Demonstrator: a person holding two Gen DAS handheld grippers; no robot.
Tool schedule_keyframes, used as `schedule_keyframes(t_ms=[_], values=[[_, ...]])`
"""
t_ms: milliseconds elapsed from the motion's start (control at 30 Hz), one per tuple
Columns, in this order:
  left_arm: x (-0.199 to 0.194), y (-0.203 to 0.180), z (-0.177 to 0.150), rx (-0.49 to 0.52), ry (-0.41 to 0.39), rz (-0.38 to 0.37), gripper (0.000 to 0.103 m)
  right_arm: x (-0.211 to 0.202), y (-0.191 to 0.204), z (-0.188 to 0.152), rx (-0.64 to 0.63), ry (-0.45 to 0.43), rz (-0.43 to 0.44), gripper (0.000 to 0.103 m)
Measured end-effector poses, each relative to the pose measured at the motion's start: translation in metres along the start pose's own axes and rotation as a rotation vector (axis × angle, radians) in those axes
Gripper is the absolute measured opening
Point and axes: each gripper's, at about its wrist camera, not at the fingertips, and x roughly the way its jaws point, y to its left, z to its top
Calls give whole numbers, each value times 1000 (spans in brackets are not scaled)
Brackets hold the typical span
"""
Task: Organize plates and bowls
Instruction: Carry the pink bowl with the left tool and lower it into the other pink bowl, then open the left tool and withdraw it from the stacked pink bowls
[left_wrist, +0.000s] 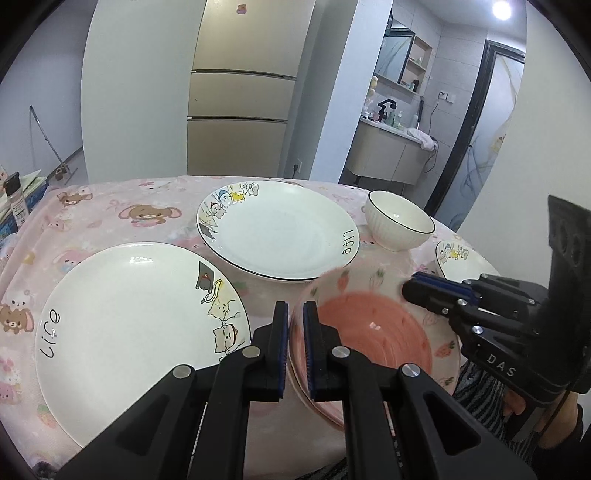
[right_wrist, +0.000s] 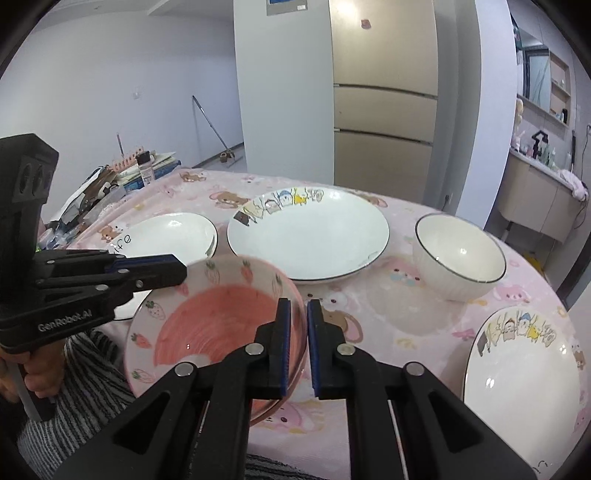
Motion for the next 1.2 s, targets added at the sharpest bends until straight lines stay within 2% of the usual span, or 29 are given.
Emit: schedule_keyframes(t_ms=[167, 433, 467, 533, 567, 600, 633, 700, 733, 767, 833, 867, 1000, 1133, 1200], values=[[-2, -2, 0, 11, -14, 1, 8, -3, -6, 0, 26, -13, 31, 8], [-2, -3, -1, 12, -14, 3, 8, 0, -2, -1, 21, -2, -2, 9], [-3, -3, -1, 16, -17, 10, 8, -1, -1, -1, 16, -5, -9, 11], [-4, -3, -2, 22, -23, 8, 8, -3, 1, -1, 8, -12, -19, 30], [-5, -4, -2, 25, -26, 2, 8, -4, 1, -1, 5, -19, -30, 56], [-5, -5, -1, 28, -26, -2, 8, -6, 2, -1, 5, -29, -42, 78], [-5, -5, 0, 31, -22, -3, 8, -9, 2, -1, 5, -43, -57, 84], [-5, -6, 1, 36, -18, 5, 20, -13, 0, 1, 11, -60, -56, 94], [-5, -6, 1, 36, -16, 16, 48, -14, -2, 1, 17, -63, -47, 98], [-5, -6, 1, 35, -18, 28, 87, -14, -3, 1, 22, -65, -44, 103], [-8, -4, 2, 23, -41, 74, 99, -15, -4, 2, 25, -65, -28, 103], [-11, -1, 3, 8, -54, 65, 103, -16, -5, 3, 29, -66, -29, 103], [-18, 11, 6, -33, -81, 30, 103, -22, -4, 4, 23, -93, -53, 103], [-27, 9, 9, -3, -122, 78, 103, -32, -2, 7, 8, -149, -62, 103], [-34, 7, 11, 14, -147, 77, 103, -37, -2, 9, 4, -173, -65, 103]])
